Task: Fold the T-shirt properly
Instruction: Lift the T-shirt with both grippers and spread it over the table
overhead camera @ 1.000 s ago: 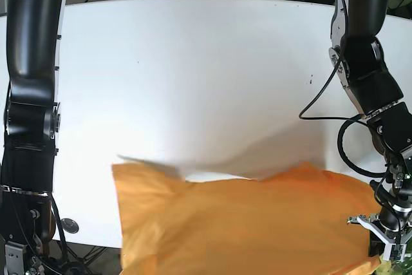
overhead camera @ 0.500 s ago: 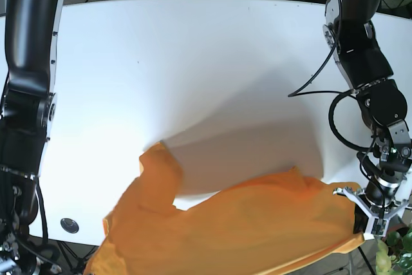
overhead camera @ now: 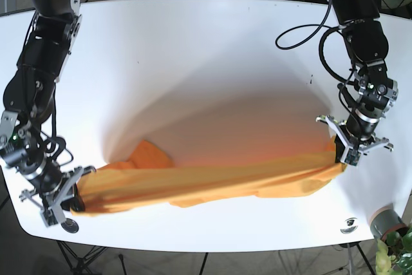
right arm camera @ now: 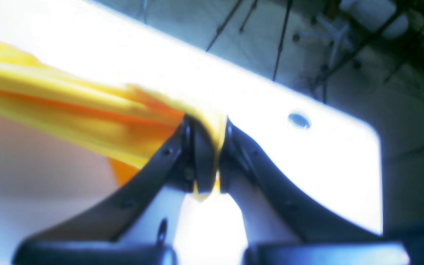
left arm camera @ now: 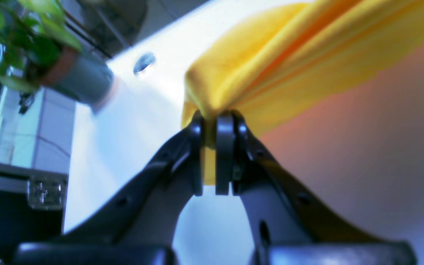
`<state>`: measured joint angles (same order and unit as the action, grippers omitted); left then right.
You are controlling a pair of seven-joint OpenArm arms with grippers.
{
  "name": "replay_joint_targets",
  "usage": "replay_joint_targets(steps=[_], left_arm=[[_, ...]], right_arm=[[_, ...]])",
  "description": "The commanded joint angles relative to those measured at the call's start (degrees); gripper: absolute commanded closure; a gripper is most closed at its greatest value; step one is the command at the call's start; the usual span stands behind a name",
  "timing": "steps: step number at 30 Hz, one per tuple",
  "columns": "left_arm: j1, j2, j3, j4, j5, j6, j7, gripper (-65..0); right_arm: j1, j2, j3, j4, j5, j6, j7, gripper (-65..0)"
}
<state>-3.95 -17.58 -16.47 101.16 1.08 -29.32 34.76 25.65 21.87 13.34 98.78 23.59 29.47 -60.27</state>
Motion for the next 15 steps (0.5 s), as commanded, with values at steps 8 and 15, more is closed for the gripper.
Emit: replay_joint_targets(steps=[8,15], left_arm=[[14.27,-1.10,-0.89,8.15,0.81,1.15,-0.35,0.0],[23.77,2.07,-5.82,10.35,0.81,0.62,-0.35,0.0]], right_arm=[[-16.29,-2.75,6.57,11.42,-0.78,-0.07,1.06,-1.9],[-29.12,-6.79,9.38,13.44,-0.78,0.02,1.06,-1.9]])
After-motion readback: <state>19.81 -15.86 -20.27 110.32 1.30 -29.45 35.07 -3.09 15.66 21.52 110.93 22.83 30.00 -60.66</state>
